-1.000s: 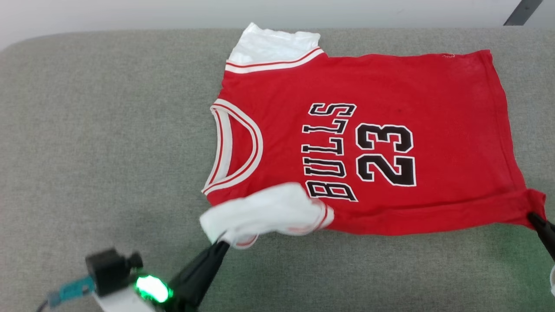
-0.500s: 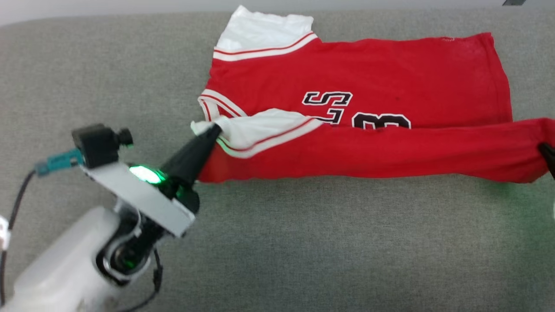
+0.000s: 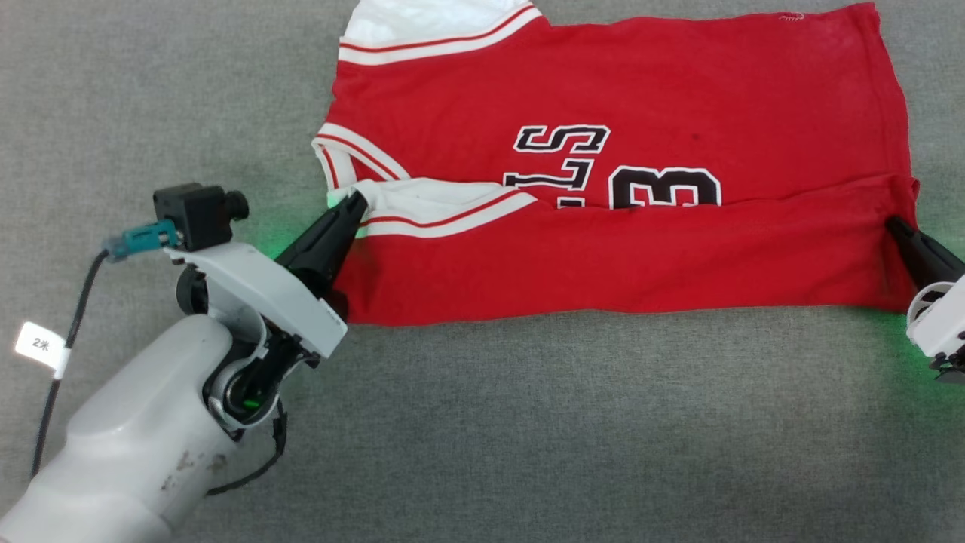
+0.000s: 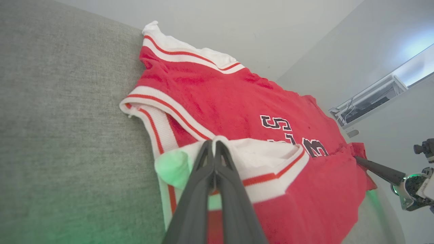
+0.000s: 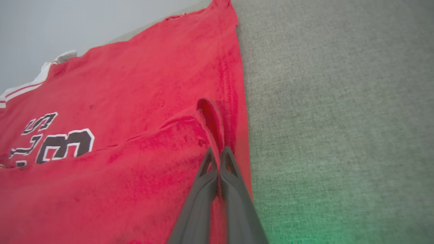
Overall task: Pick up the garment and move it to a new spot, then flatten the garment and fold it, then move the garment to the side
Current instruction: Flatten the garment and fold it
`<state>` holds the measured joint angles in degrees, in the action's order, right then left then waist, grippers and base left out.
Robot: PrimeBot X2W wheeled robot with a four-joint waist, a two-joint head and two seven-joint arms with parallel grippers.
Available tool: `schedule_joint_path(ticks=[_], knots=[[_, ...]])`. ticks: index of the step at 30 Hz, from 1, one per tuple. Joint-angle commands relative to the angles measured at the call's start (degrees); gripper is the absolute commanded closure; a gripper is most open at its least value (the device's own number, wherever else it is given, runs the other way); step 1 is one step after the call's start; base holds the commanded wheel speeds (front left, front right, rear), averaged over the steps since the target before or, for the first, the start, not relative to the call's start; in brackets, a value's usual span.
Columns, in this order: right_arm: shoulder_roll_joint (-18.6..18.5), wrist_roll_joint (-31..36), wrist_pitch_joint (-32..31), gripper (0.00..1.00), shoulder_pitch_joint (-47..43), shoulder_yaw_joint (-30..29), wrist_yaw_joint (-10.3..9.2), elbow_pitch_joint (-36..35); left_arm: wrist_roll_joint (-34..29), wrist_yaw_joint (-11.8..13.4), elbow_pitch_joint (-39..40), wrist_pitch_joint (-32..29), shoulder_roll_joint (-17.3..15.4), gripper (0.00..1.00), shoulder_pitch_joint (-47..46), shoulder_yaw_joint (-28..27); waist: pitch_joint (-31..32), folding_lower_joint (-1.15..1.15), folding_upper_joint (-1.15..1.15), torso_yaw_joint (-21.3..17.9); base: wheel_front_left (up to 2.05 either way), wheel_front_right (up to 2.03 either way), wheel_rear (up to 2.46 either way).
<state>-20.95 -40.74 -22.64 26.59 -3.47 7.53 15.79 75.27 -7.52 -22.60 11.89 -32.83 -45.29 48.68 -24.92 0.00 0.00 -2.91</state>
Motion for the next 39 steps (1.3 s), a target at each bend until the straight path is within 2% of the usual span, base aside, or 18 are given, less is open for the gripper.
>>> schedule_joint_path(ticks=[1, 2, 3, 4, 5, 6, 7, 8, 13, 17, 20, 24, 28, 32, 39], knots=[[-0.2, 0.2, 0.8, 1.00, 0.7, 0.5, -0.09, 0.6, -0.7, 0.1, -1.1, 0.5, 0.1, 1.00, -1.0, 0.6, -0.1, 0.00, 0.00, 0.1, 0.00, 0.00, 0.00], [-0.4, 0.1, 1.3, 1.00, 1.0, 0.9, -0.09, 1.3, -1.1, 0.1, -2.4, 0.9, 0.3, 1.00, -1.3, 1.3, 0.1, 0.00, 0.00, 0.2, 0.00, 0.00, 0.00], [-0.7, 0.5, 2.0, 1.00, 1.2, 1.3, -0.09, 2.0, -1.4, 0.1, -3.6, 1.4, 0.7, 0.87, -1.5, 1.8, 0.3, 0.00, 0.00, 0.3, 0.00, 0.00, 0.00], [-0.9, 0.9, 2.7, 1.00, 1.2, 1.7, -0.09, 2.7, -1.7, 0.1, -4.5, 1.8, 0.9, 0.63, -1.7, 2.2, 0.7, 0.00, 0.00, 0.3, 0.00, 0.00, 0.00], [-0.9, 0.9, 3.2, 1.00, 1.3, 2.2, -0.09, 3.5, -2.0, 0.1, -5.3, 2.1, 1.1, 0.29, -2.0, 2.5, 1.2, 0.00, 0.00, 0.3, 0.00, 0.00, 0.00], [-1.0, 1.0, 3.7, 0.75, 1.3, 2.8, -0.09, 4.3, -2.5, 0.1, -6.0, 2.4, 1.0, 0.00, -2.3, 2.9, 1.9, 0.00, 0.00, 0.3, 0.00, 0.00, 0.00], [-1.2, 1.0, 4.4, 0.51, 1.2, 3.3, -0.09, 4.7, -2.9, 0.1, -6.5, 2.7, 1.0, 0.00, -2.5, 3.3, 2.6, 0.00, 0.00, 0.4, 0.00, 0.00, 0.00], [-1.4, 0.9, 5.0, 0.00, 1.0, 3.7, -0.09, 5.1, -3.5, 0.1, -6.8, 2.8, 0.8, 0.00, -2.7, 3.8, 3.5, 0.00, 0.00, 0.4, 0.00, 0.00, 0.00], [-2.6, 1.4, 7.6, 0.00, -1.0, 5.8, -0.09, 6.3, -10.4, 0.1, -9.1, 3.1, -2.4, 0.00, -3.9, 8.3, 8.4, 0.00, 0.00, 0.5, 0.00, 0.00, 0.00], [-3.7, 0.6, 9.1, 0.00, -3.2, 6.2, -0.09, 5.6, -13.8, 0.5, -10.2, -0.3, -3.9, 0.00, -5.7, 11.7, 12.5, 0.00, 0.00, 1.0, 0.00, 0.00, 0.00], [-4.2, 0.5, 9.2, 0.00, -4.7, 6.4, -0.09, 4.4, -12.7, 1.0, -8.7, -7.6, -4.8, 0.00, -6.0, 13.5, 14.6, 0.00, 0.00, 1.4, 0.00, 0.00, 0.00], [-4.4, 0.3, 8.0, 0.00, -6.1, 6.6, -0.09, 1.9, -8.0, 1.2, -4.0, -21.1, -6.5, 0.00, -6.0, 15.5, 15.4, 0.00, 0.00, 1.3, 0.00, 0.00, 0.00], [-3.7, 0.5, 6.6, 0.00, -6.4, 6.9, -0.09, -0.7, -3.7, 3.6, 0.0, -30.9, -8.2, 0.00, -5.7, 16.3, 14.7, 0.00, 0.00, 0.5, 0.00, 0.00, 0.00], [-3.3, 0.7, 5.5, 0.00, -6.4, 7.2, -0.09, -3.4, -0.2, 4.9, 0.6, -34.6, -8.5, 0.00, -5.7, 15.4, 12.9, 0.00, 0.00, -1.0, 0.00, 0.00, 0.00], [-3.3, 0.9, 4.5, 0.00, -5.8, 6.4, -0.09, -5.9, 3.8, 3.8, -3.0, -37.9, -6.8, 0.00, -5.3, 14.9, 9.2, 0.00, 0.00, -3.5, 0.00, 0.00, 0.00]])
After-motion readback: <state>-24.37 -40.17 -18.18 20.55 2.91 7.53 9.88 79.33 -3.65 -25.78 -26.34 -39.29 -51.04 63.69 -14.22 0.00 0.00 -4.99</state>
